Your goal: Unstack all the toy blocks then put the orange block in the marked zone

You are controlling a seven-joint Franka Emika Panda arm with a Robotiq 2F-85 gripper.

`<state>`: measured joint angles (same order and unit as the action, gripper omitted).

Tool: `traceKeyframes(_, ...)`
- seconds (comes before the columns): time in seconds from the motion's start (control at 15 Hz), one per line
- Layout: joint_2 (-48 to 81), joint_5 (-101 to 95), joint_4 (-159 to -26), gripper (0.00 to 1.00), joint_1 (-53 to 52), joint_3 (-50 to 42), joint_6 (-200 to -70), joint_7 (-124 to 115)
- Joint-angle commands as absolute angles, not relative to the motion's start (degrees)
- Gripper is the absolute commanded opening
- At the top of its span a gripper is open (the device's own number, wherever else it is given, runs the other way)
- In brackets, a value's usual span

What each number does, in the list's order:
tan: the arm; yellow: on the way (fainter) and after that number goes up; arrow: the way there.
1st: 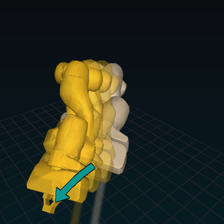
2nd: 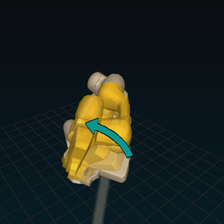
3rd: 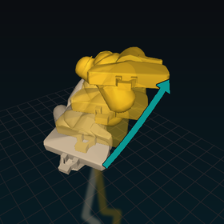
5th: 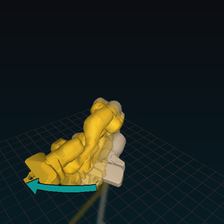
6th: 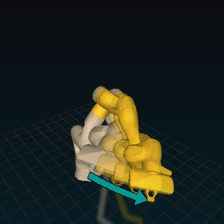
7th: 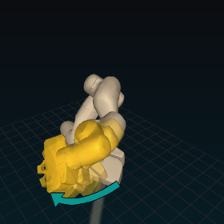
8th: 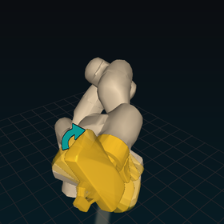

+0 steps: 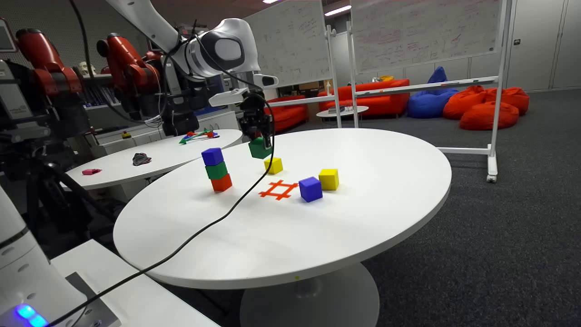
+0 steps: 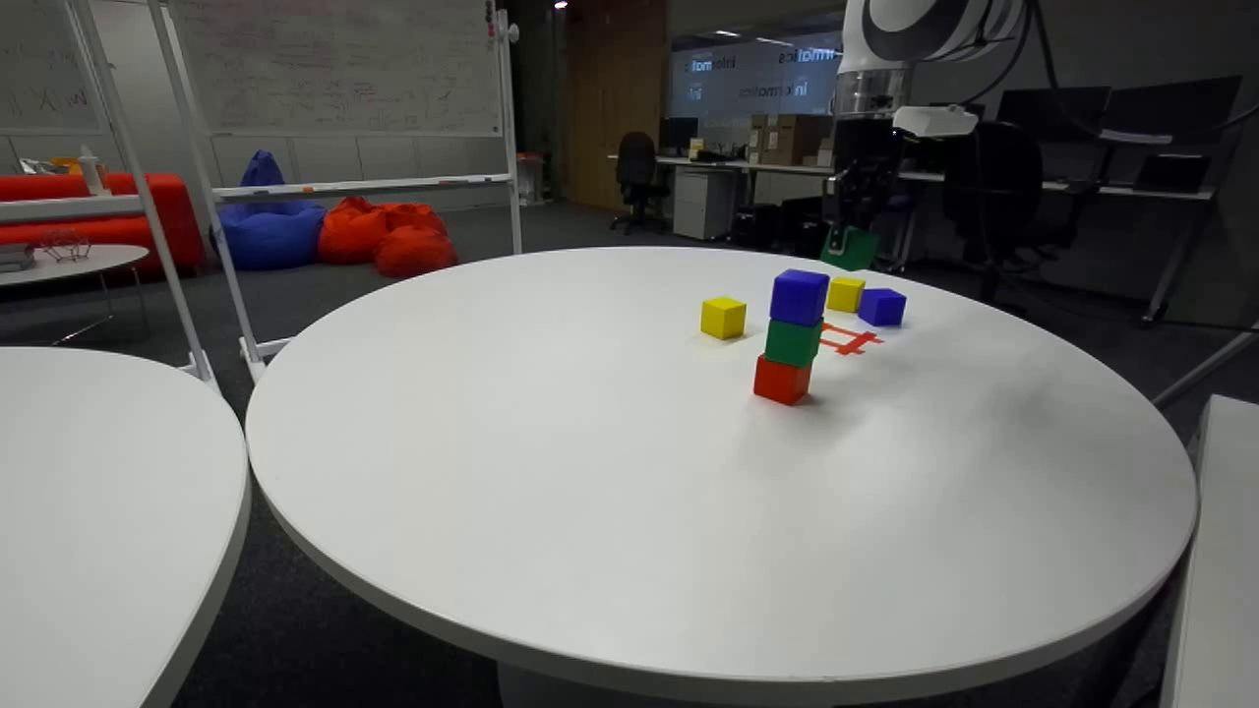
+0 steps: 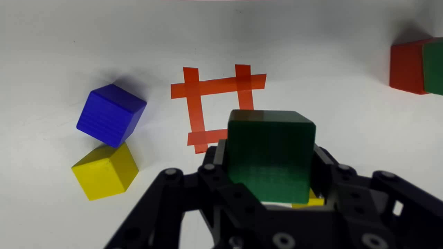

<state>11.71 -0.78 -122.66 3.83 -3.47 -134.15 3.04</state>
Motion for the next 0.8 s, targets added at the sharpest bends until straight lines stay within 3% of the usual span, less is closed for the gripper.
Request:
traceKeyframes(0.0, 12.54, -0.53, -121.91, 0.31, 3.97, -3.28, -134.00, 3.60)
traceKeyframes(0.73, 13.10, -0.83, -121.69, 0.31, 3.82, -3.24, -134.16, 3.23)
